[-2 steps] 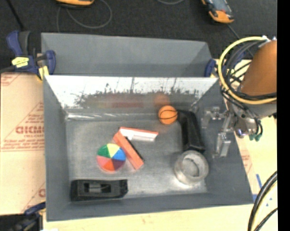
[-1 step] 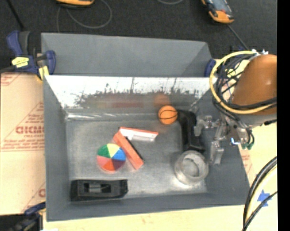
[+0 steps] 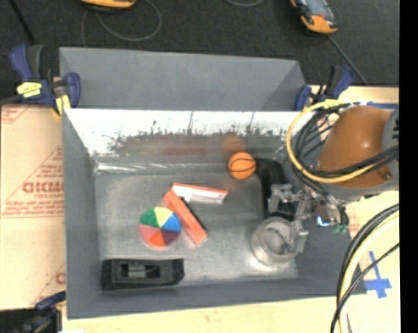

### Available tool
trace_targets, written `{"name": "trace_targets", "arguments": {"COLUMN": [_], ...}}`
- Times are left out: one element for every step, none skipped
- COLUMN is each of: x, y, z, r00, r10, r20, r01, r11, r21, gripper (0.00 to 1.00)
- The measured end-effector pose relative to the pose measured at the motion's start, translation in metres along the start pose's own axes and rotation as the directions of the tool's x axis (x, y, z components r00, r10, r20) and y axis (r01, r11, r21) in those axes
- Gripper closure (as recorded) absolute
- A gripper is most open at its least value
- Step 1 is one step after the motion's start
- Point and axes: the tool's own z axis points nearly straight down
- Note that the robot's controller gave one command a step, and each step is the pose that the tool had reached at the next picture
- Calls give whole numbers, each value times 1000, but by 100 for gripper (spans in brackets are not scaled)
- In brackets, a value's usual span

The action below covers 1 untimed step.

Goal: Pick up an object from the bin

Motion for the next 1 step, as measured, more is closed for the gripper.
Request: {"name": "trace_targets", "arguments": {"x": [1], "y": [4], "z": [35], "r00": [997], "r10": [-82], "r20": [-7], "r01": [82], "r11": [997], "r21": [-7], "gripper": [0]}}
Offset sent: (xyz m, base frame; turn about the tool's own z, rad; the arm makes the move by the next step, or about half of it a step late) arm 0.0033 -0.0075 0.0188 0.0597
